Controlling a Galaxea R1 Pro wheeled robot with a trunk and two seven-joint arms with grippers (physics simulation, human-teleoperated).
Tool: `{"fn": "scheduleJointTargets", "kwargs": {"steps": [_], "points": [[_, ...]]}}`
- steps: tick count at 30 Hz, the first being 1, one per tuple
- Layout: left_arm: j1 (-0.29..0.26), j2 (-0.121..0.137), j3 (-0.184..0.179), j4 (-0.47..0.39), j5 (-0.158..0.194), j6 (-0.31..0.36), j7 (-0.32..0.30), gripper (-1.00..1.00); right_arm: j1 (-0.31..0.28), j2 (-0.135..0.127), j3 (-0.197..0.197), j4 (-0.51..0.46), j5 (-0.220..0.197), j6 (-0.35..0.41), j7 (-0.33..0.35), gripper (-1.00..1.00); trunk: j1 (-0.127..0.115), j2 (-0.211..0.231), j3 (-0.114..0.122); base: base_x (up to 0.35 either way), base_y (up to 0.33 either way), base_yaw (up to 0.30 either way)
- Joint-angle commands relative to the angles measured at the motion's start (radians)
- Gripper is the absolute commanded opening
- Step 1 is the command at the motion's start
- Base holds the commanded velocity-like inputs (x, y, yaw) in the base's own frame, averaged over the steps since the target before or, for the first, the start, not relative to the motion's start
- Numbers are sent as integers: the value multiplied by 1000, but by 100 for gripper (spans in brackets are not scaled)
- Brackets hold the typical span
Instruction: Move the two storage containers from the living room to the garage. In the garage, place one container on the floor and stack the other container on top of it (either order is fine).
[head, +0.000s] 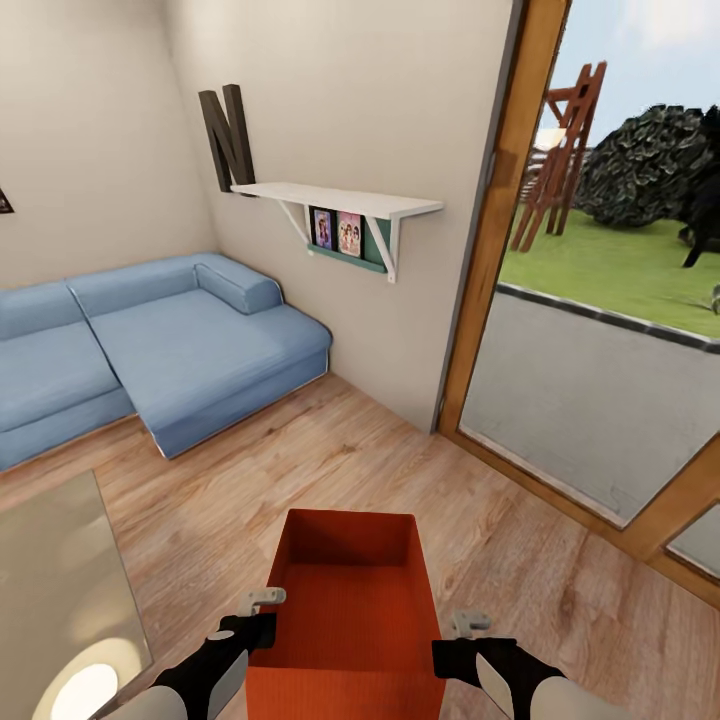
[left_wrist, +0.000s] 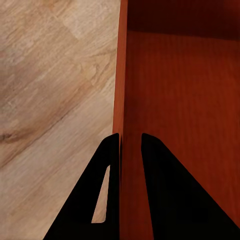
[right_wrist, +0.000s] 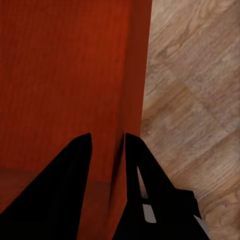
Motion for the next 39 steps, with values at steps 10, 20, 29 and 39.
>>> {"fn": "scheduleJointTargets", "kwargs": {"steps": [10,20,29,39], "points": [[-8,2,-6,7,1,-5,3,-100,2,-4,-11,-6,3,-17,1,-100,0,-1,-1,0,0,0],[-8,2,7,7,-12,-5,0,-100,2,-2,-11,-6,9,-17,1,-100,0,-1,-1,0,0,0],[29,1,51,-3,-20,-4,-2,-100,2,-3,22,-4,-8,11,0,-100,0,-1,9,0,0,0],[32,0,-9,-6,13,-2,4,-100,2,-25,-8,-4,-10,-70,1,-100,0,-1,24,0,0,0]]}}
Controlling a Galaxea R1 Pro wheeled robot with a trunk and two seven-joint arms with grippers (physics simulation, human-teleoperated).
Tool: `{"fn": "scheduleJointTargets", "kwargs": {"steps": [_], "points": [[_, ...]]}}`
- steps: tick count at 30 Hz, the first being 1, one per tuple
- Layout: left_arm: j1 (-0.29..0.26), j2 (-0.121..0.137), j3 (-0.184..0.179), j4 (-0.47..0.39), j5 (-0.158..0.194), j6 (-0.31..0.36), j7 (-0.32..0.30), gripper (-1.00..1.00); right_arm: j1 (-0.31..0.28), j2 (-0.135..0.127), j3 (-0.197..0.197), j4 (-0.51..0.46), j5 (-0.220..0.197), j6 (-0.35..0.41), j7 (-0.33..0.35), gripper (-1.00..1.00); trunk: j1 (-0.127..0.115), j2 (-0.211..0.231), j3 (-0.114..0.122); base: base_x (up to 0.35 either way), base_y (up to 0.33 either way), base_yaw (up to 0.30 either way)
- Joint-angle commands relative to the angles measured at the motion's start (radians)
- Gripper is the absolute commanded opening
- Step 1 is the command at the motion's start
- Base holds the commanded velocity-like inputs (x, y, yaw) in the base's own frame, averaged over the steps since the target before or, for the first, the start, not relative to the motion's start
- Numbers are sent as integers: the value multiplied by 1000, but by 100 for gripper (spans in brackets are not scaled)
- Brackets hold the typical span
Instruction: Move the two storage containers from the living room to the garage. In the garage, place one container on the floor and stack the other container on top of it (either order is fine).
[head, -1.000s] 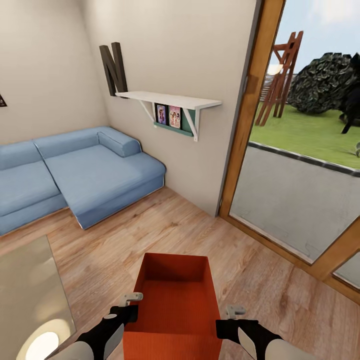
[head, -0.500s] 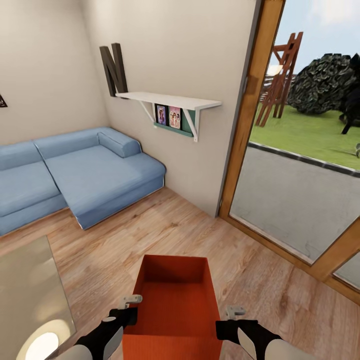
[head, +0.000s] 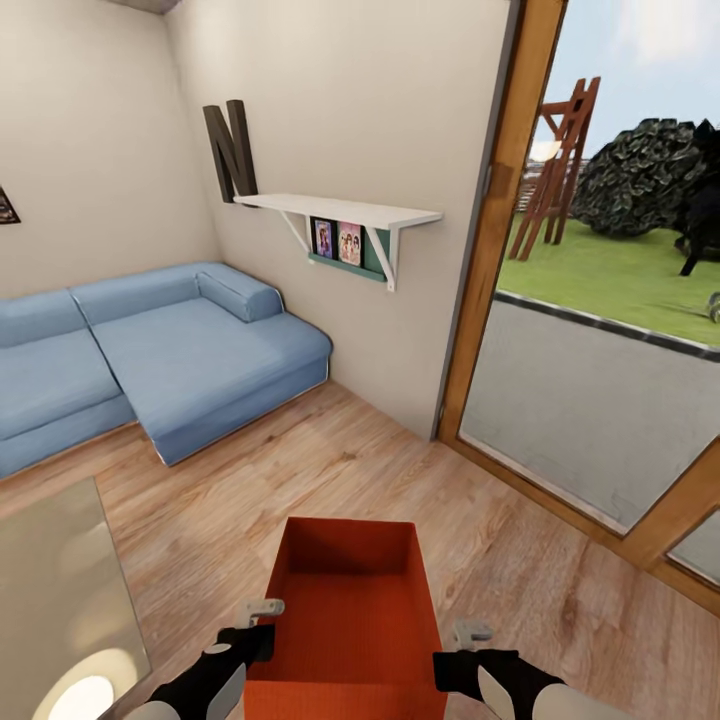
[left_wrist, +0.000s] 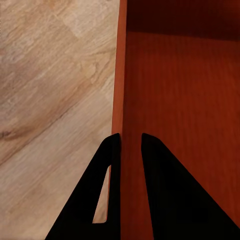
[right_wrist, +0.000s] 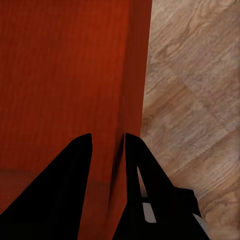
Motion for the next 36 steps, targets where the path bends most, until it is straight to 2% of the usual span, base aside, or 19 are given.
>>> {"fn": "scheduleJointTargets", "kwargs": {"steps": [1,36], "points": [[0,1,-28,2,25,3,9,-100,-1,-23,-24,-54,5,-36,0,-100,0,-1,0,0,0,0],[0,1,-29,1,25,1,9,-100,0,-24,-24,-54,4,-38,0,-100,0,-1,56,0,0,0]]}}
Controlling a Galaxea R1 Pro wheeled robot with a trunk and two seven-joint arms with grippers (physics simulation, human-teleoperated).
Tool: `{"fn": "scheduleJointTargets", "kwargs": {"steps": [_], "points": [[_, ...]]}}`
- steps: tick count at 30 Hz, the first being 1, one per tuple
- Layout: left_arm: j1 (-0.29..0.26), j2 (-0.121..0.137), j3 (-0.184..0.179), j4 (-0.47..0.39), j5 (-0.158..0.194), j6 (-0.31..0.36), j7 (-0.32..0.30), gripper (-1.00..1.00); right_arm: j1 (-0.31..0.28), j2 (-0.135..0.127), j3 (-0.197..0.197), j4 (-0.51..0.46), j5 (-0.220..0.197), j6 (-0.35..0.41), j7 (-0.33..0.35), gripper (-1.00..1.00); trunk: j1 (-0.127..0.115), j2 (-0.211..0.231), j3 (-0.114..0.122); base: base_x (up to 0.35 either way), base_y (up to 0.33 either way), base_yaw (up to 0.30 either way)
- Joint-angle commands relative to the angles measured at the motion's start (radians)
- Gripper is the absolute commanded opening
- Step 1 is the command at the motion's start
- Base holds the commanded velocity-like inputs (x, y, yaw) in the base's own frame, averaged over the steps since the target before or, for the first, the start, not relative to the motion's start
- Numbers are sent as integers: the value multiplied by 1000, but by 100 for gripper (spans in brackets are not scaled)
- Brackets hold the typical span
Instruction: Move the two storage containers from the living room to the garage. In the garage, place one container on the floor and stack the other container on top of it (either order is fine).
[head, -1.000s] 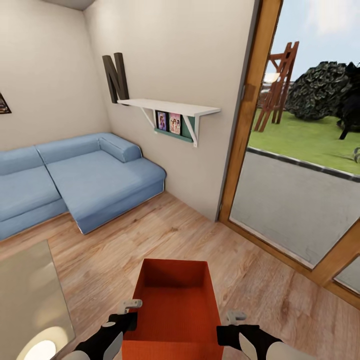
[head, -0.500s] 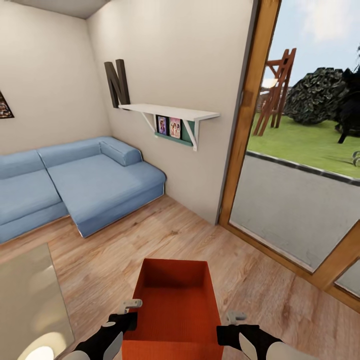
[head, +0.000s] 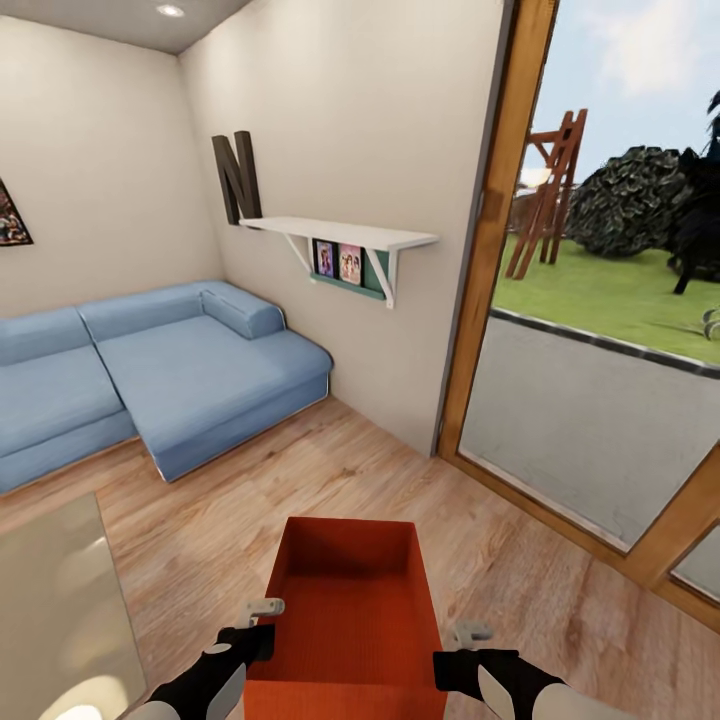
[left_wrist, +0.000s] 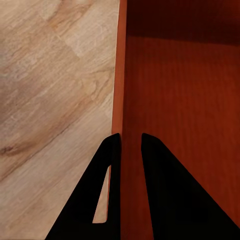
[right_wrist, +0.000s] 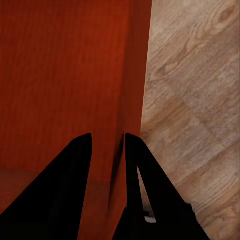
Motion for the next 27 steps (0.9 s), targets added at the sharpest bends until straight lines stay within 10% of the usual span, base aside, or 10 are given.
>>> {"fn": "scheduleJointTargets", "kwargs": {"steps": [1,27], "points": [[0,1,-30,2,25,2,9,-100,-1,-24,-25,-51,5,-37,0,-100,0,-1,0,0,0,0],[0,0,-30,4,23,3,10,-100,-1,-22,-25,-53,5,-36,0,-100,0,-1,-1,0,-160,175]]}}
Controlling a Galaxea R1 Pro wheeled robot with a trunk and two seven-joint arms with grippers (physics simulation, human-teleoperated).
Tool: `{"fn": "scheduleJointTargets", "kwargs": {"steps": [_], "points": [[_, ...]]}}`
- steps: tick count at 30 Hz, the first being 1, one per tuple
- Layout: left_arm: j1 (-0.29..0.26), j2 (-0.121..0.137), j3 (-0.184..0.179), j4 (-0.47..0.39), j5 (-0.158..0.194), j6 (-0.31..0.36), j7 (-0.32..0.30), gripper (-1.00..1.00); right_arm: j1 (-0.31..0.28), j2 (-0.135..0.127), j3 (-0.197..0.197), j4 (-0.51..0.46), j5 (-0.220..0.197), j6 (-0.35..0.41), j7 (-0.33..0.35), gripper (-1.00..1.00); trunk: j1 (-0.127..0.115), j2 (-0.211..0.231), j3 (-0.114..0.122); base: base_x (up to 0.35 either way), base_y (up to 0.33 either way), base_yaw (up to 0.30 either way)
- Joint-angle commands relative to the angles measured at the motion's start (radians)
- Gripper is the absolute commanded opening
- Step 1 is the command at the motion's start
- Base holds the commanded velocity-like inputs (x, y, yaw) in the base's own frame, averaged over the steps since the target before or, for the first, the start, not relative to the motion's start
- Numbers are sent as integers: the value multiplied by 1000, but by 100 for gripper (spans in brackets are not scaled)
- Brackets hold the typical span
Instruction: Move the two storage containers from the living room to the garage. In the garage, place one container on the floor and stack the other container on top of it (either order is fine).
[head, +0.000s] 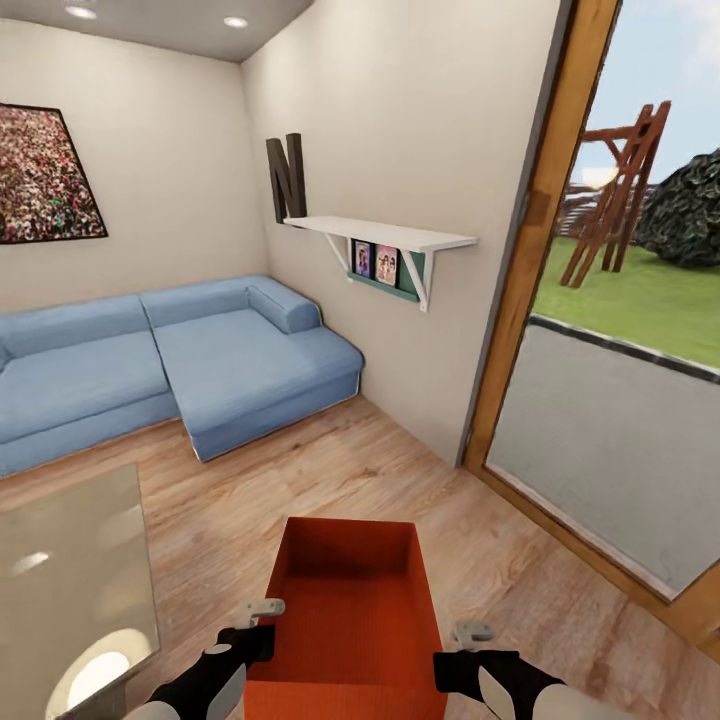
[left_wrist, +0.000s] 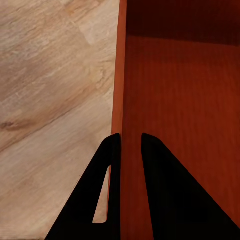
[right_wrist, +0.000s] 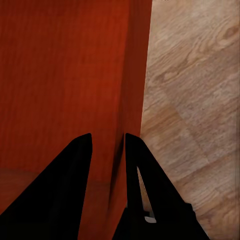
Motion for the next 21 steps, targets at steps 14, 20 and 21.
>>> {"fn": "scheduleJointTargets", "kwargs": {"steps": [14,20,21], "points": [[0,1,-31,3,25,4,9,-100,-1,-21,-22,-59,4,-32,-1,-100,0,-1,-6,-43,-296,279],[0,1,-31,3,25,4,9,-100,-1,-21,-22,-59,4,-32,-1,-100,0,-1,-6,-88,-296,280],[0,1,-31,3,25,4,9,-100,0,-21,-22,-59,4,-32,-1,-100,0,-1,-6,-92,-296,280]]}}
